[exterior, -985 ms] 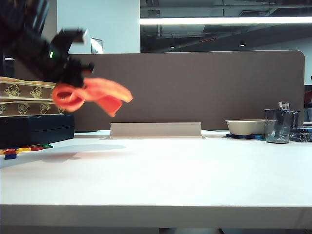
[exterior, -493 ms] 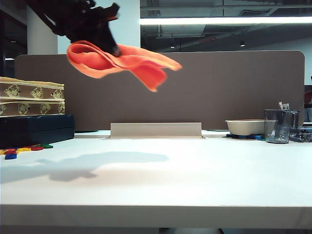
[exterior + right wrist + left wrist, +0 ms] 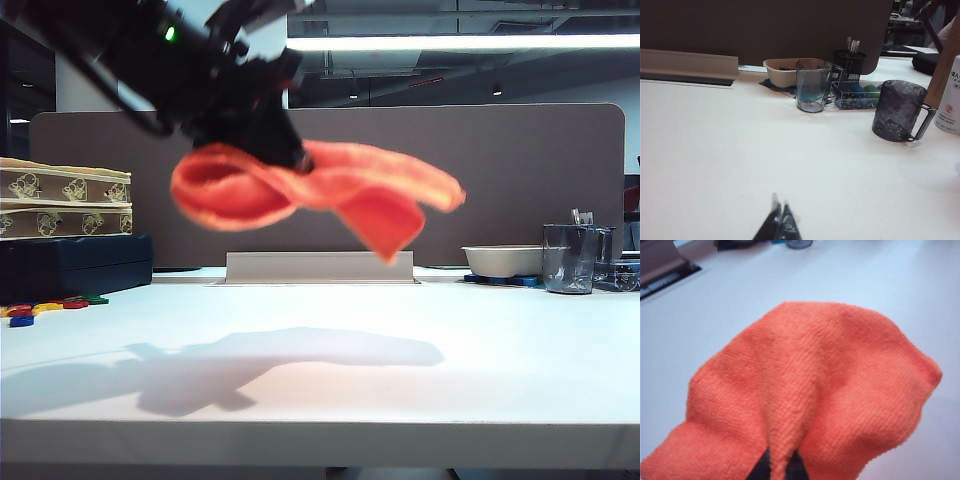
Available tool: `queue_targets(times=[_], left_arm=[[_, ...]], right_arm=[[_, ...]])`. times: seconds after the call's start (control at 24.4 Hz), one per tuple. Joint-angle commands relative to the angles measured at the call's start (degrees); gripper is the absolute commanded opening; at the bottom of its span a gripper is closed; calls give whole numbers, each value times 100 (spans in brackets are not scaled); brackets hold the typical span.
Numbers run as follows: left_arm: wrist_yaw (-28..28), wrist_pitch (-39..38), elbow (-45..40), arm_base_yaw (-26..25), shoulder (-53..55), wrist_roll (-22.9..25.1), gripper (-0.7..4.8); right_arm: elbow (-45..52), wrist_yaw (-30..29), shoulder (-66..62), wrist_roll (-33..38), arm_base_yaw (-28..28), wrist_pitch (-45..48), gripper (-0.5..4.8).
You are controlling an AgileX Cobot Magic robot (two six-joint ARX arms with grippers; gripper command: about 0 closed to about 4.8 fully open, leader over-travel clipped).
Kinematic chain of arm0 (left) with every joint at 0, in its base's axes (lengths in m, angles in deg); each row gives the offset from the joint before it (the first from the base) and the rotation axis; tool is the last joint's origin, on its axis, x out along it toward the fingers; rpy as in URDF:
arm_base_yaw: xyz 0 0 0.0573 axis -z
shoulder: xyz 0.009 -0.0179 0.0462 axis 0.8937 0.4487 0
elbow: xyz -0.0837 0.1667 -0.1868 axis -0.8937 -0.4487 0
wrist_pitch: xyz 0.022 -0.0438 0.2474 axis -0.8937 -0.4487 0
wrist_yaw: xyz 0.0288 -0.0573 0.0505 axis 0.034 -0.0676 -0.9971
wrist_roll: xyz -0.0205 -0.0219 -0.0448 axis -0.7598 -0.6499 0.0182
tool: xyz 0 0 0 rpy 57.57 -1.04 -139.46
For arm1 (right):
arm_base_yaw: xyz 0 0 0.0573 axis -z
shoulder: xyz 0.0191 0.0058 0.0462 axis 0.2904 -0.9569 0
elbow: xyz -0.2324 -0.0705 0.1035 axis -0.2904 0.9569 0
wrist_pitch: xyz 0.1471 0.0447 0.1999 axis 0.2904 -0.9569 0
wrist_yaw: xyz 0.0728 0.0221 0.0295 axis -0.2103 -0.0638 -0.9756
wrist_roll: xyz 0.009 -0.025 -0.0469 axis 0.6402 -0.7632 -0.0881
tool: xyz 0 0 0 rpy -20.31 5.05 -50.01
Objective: Use an orange cloth to wipe the letter magnets on the table away for a distance.
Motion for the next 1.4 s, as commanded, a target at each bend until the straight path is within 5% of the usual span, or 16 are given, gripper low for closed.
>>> queue_targets(times=[0.04,0.33,0.53,1.07,1.4], left_arm=[[-195,446,-334,-7,-15,-157,-6],[-258,767,-876,-61,-15,-247,11],[-146,909,-874,-59,-15,-356,153],[44,907,-861,-59,-184,-815,154],[20,890,-861,-59,-1499,-844,154]], right_arm=[[44,4,22,4,4,74,-5],[44,4,22,7,4,74,-5],[44,4,22,7,4,74,-5],[44,4,22,4,4,74,-5],[44,4,22,7,4,74,-5]])
